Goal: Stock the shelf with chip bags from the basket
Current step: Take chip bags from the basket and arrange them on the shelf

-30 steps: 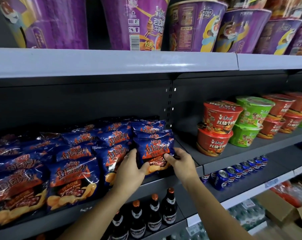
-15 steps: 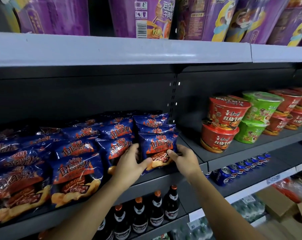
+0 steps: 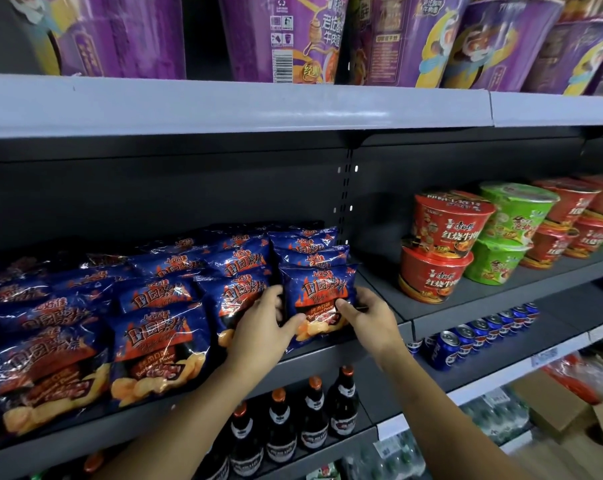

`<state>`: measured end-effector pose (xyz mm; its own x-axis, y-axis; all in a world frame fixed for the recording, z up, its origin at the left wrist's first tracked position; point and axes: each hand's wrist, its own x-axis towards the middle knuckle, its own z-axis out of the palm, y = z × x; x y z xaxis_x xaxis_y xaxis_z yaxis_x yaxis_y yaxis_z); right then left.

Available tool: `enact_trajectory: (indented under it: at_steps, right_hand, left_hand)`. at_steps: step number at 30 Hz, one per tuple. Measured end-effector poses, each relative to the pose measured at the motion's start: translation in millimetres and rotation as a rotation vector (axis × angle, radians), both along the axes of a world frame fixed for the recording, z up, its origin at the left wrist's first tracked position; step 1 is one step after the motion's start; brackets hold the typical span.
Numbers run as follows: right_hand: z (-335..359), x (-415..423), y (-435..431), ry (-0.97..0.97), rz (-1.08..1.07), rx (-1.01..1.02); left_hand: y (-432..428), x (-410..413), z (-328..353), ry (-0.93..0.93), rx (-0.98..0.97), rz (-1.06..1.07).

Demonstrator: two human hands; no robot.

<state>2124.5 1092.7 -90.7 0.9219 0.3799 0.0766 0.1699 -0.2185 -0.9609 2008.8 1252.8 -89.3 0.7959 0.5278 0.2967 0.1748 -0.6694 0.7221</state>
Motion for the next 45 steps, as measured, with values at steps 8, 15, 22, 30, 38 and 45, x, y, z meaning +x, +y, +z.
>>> enact_trajectory:
  at_steps: [8, 15, 22, 30, 38, 45]
  right_hand:
    - [-0.3, -6.3, 1.2, 0.032, -0.056, -0.006]
    - [4.6, -13.3, -12.6, 0.034, -0.116, 0.045]
    - [19.2, -21.9, -54.9, -0.018, -0.225, 0.123]
    - [7.8, -47.5, -155.3, 0.089, -0.348, 0.271]
    - [-134.6, -130.5, -286.6, 0.407, -0.708, 0.315]
    - [-292.9, -235.1, -347.9, 0.816, -1.056, 0.335]
  left_hand:
    - [-3.1, -5.6, 5.2, 0.012, -0.003, 0.003]
    - [-8.5, -21.5, 12.7, -0.131, 0.060, 0.064]
    - [-43.1, -17.0, 28.4, -0.187, 0.060, -0.097]
    - [-135.2, -13.5, 15.2, -0.157, -0.013, -0.315]
    - [-247.4, -26.6, -106.0, 0.505, -0.153, -0.724]
    - [-315.4, -53.4, -270.0, 1.096, -0.198, -0.912]
